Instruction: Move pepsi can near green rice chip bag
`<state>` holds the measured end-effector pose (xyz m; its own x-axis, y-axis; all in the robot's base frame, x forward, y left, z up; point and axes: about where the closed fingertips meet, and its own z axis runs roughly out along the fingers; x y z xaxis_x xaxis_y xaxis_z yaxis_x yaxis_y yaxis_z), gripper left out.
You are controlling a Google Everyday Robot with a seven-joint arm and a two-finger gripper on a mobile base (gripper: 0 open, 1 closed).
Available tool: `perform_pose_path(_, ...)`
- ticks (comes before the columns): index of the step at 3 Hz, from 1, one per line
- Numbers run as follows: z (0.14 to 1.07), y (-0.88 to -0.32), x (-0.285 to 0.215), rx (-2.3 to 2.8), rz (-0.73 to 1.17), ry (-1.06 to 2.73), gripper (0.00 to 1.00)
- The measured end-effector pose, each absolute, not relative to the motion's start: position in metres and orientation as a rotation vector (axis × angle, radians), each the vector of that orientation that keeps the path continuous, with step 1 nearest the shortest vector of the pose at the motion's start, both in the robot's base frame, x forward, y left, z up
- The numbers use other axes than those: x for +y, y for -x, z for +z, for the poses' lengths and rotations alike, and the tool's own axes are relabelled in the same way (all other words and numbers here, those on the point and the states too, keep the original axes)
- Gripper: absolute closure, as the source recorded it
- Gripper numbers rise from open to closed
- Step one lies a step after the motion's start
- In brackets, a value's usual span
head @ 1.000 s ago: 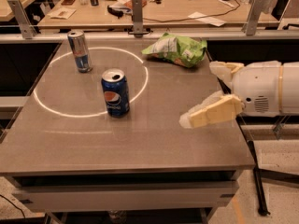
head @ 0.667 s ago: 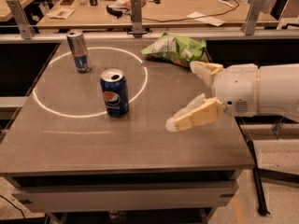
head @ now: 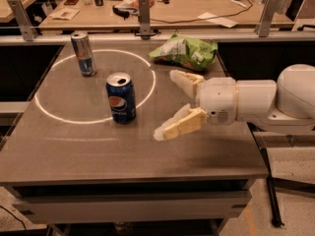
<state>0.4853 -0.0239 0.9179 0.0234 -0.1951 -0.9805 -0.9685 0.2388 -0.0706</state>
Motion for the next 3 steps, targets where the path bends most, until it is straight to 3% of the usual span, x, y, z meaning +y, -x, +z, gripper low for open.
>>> perform_pose_path(3, 0.909, -0.507, 0.047, 1.359, 0.916, 1.198, 0.0)
